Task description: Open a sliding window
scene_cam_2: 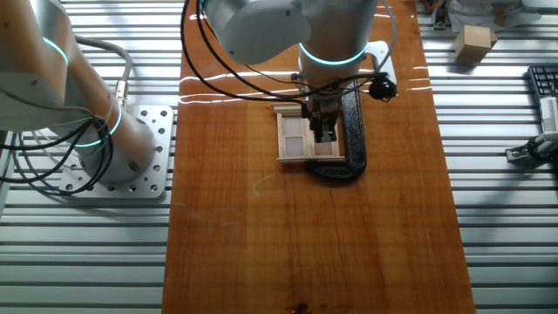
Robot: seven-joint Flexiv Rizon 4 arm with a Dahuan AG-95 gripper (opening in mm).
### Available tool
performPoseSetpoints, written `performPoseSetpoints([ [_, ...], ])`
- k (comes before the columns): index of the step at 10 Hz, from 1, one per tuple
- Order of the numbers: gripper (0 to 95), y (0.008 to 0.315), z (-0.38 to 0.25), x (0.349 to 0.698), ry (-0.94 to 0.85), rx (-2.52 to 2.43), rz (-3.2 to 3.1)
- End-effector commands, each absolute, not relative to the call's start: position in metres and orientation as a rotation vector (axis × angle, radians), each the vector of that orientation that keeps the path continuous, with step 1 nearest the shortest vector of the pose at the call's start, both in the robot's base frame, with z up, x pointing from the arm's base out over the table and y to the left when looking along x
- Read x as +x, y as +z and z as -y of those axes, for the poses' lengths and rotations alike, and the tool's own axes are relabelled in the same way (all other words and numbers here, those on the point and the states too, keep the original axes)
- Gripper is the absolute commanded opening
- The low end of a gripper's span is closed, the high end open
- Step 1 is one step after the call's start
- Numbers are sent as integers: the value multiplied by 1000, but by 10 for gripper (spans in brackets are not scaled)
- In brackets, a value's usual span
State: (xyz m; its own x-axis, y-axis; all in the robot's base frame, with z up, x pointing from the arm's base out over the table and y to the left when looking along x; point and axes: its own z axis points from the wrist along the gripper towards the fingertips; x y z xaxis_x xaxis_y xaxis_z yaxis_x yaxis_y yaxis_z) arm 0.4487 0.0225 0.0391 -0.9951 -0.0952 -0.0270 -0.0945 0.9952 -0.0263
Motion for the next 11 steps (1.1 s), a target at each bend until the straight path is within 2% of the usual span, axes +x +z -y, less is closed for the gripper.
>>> performPoseSetpoints([
  [1, 0, 39, -22, 448, -42, -145, -3111],
  [11, 0, 35, -22, 451, -48, -118, -3136],
])
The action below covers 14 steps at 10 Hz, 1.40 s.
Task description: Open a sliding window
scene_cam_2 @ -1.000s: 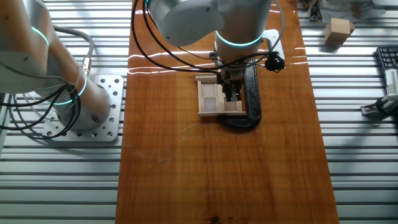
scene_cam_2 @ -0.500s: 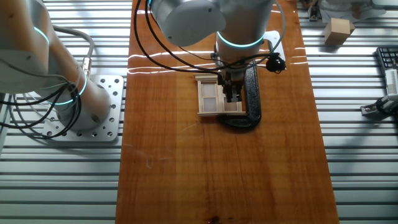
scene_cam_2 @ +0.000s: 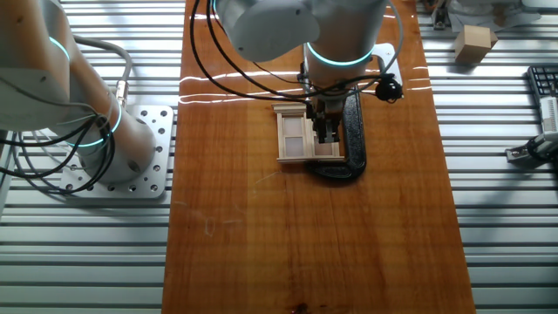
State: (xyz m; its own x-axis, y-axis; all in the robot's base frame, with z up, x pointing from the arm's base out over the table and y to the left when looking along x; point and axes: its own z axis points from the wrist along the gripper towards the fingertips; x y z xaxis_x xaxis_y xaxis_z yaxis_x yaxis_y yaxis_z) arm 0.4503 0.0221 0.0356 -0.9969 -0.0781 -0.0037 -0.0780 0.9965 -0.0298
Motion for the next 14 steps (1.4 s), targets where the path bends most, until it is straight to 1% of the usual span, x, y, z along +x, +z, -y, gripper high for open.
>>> performPoseSetpoints([
  [1, 0, 35, -22, 451, -48, -80, -3145],
  [5, 0, 34, -22, 451, -48, 14, -3150],
  [14, 0, 32, -22, 451, -46, -1, -3151],
])
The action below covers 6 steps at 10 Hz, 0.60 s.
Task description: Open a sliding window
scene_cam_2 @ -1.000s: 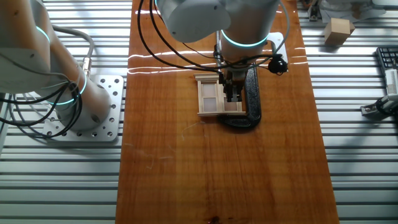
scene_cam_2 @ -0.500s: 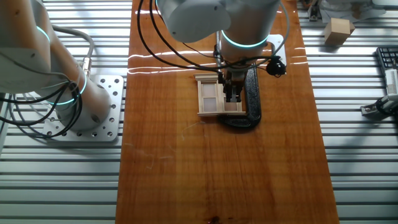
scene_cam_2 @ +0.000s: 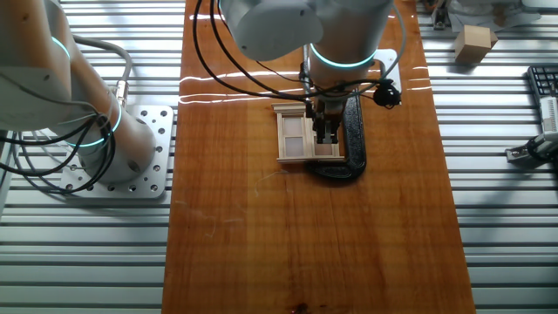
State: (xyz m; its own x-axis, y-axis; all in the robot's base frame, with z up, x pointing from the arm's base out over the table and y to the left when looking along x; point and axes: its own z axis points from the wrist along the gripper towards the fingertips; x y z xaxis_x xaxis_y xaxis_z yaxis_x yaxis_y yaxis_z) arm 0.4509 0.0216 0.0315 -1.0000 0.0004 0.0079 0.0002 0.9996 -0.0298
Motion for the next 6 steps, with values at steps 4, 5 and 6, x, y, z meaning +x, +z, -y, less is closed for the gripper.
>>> performPoseSetpoints([
  [4, 0, 30, -22, 452, 54, 1, 3125],
  [5, 0, 31, -22, 452, 57, 0, 3122],
  [6, 0, 30, -22, 452, 62, -2, 3118],
])
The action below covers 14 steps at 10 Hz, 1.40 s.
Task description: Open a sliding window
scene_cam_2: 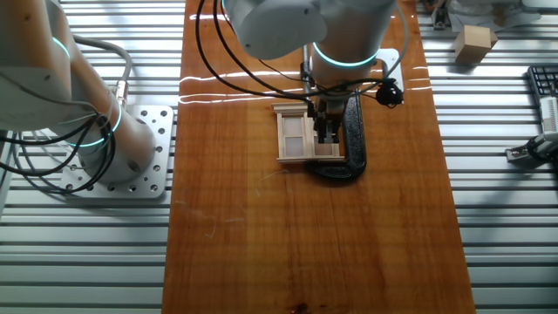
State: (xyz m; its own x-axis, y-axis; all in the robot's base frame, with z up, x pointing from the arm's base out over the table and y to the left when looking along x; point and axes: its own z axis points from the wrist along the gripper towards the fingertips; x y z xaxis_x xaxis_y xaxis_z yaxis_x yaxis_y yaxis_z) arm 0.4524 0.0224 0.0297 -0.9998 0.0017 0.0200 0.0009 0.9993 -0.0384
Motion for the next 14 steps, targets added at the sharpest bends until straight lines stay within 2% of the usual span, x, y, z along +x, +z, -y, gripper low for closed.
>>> performPoseSetpoints([
  [1, 0, 30, -22, 452, 64, -1, 3117],
  [14, 0, 26, -23, 453, 106, -47, 3117],
])
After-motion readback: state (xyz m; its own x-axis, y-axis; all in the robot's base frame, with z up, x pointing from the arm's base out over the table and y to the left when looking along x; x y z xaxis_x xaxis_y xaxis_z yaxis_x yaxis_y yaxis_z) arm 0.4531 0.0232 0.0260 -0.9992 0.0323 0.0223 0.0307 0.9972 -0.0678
